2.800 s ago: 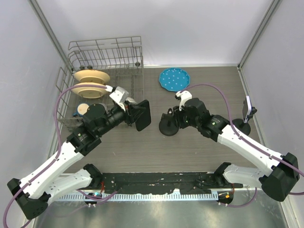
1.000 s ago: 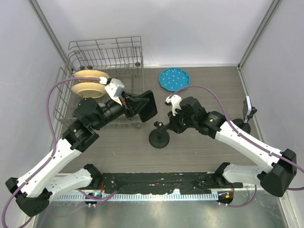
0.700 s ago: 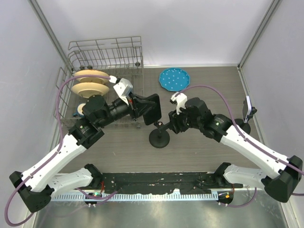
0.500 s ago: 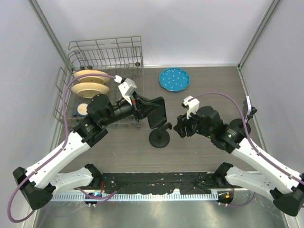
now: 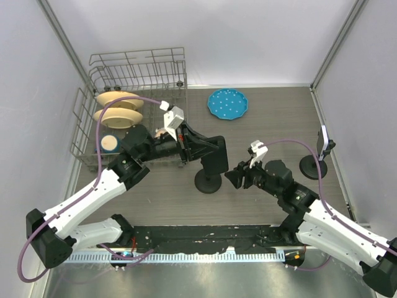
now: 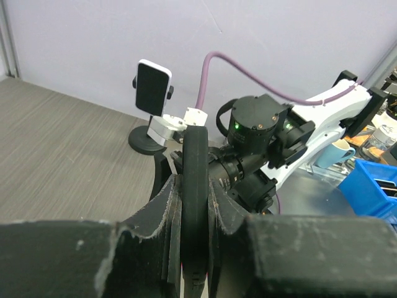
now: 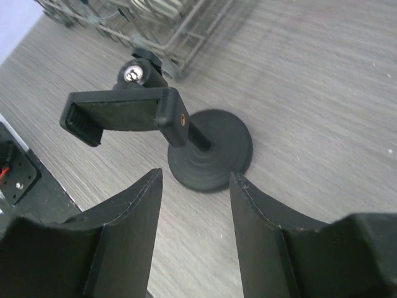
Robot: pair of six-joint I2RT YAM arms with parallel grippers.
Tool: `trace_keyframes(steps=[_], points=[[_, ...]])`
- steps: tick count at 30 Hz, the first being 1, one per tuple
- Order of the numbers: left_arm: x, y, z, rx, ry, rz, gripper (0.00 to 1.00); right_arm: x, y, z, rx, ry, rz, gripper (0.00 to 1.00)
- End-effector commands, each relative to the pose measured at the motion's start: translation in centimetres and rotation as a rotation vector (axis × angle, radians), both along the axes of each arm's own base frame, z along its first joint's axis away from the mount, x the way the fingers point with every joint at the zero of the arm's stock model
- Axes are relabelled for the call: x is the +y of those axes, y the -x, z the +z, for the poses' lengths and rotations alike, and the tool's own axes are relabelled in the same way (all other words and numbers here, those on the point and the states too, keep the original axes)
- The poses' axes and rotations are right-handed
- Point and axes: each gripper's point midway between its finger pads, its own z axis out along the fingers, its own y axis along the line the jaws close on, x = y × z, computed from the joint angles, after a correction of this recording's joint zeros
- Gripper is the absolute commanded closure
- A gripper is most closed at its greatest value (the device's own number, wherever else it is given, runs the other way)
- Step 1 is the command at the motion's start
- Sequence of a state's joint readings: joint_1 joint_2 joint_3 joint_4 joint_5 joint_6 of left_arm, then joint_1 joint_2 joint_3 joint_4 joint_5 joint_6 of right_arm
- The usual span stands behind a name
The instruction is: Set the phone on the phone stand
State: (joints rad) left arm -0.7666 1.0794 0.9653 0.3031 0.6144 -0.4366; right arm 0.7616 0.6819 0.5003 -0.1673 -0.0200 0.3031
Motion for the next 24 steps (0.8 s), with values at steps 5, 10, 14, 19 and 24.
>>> trace_keyframes(steps=[5, 10, 14, 19, 24], points=[[1.7, 1.7, 4.7, -0.187, 0.104, 0.020, 1.00, 2.0, -1.3, 5.6, -0.320, -0.267, 0.045, 0.49], [1.7, 1.9, 4.5, -0.195, 0.079, 0.019, 1.00, 1.9, -1.8, 5.7, -0.362, -0.229, 0.039, 0.53], [1.9, 1.8, 4.6, -0.202, 0.073, 0.029, 1.00, 2.1, -2.2, 5.6, -0.375, -0.202, 0.047, 0.58], [2.0, 1.9, 4.6, -0.211, 0.067, 0.031, 1.00, 2.4, -2.3, 4.5, -0.349, -0.158, 0.063, 0.57], [2.0, 1.9, 4.6, -0.209, 0.065, 0.031, 1.00, 2.5, -2.3, 3.7, -0.333, -0.150, 0.065, 0.56]])
